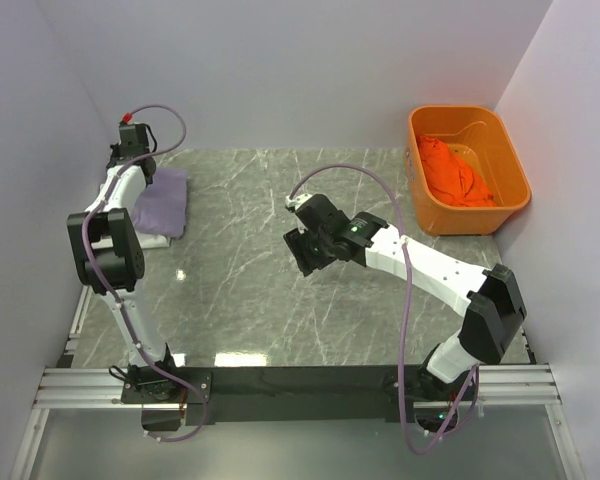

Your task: Fold and stack the t-shirts

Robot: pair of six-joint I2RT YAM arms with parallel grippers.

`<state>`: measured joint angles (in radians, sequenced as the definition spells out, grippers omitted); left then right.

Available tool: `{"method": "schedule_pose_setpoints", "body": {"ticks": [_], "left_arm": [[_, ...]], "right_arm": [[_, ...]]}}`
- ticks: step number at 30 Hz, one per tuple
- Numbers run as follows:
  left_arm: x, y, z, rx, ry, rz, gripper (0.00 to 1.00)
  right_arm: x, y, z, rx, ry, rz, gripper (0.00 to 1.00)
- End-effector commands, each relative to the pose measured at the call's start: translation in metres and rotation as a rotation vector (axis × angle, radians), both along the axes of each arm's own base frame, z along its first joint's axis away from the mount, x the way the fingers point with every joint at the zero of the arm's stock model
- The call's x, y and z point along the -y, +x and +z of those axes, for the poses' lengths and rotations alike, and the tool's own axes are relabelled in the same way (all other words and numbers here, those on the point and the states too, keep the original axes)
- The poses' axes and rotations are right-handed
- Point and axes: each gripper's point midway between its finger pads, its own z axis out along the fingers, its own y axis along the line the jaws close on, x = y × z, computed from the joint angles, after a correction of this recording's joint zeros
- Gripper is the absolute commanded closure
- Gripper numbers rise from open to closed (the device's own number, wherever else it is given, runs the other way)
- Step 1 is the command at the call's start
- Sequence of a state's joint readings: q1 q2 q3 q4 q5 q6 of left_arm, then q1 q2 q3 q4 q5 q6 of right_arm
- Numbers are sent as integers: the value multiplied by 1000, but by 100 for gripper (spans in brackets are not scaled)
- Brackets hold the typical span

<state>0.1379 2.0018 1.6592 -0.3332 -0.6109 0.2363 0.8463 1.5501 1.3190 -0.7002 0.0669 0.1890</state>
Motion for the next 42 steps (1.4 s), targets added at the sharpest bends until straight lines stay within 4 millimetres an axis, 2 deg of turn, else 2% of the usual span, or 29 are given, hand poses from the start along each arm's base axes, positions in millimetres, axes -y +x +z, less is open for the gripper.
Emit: {"method": "schedule_pose_setpoints", "body": {"ticks": [1, 7, 12, 14, 20, 28, 31, 33, 34, 35, 38, 40, 41, 42], "left_arm": [[-20, 13, 10, 31, 71, 21, 98], [-29, 13, -29, -35, 60, 79, 91], [-41, 10, -43, -60, 60, 136, 89], [-44, 9, -39, -51, 75, 141, 94], [-58, 4, -7, 8, 167, 178, 98], [-69, 0, 4, 4, 216, 199, 96], [-71, 0, 1, 15, 201, 212, 94], [-71, 1, -3, 2, 190, 209, 86], [-70, 2, -8, -1, 180, 209, 73], [-69, 2, -11, -7, 173, 209, 52], [-69, 3, -13, -1, 153, 222, 40], [-69, 3, -4, 32, 150, 239, 33], [-69, 2, -2, 39, 147, 245, 25], [-68, 2, 1, 50, 145, 249, 23]], "right_arm": [[0, 4, 14, 16, 4, -9, 35], [-2, 3, 13, -2, 1, -5, 36], [1, 1, 13, 2, -11, -7, 36], [3, 0, 11, 0, -16, -7, 36], [4, 1, 13, 2, -20, -6, 36], [3, 4, 15, 2, -35, -7, 36], [0, 4, 15, -2, -25, -4, 36], [0, 3, 15, -2, -25, -6, 36], [2, 3, 13, -3, -31, -6, 36], [2, 3, 13, -2, -32, -7, 36], [4, 2, 13, 4, -33, -7, 36], [5, 3, 16, 15, -27, -10, 36], [5, 4, 18, 23, -21, -12, 36], [5, 3, 21, 30, -15, -13, 36]]}}
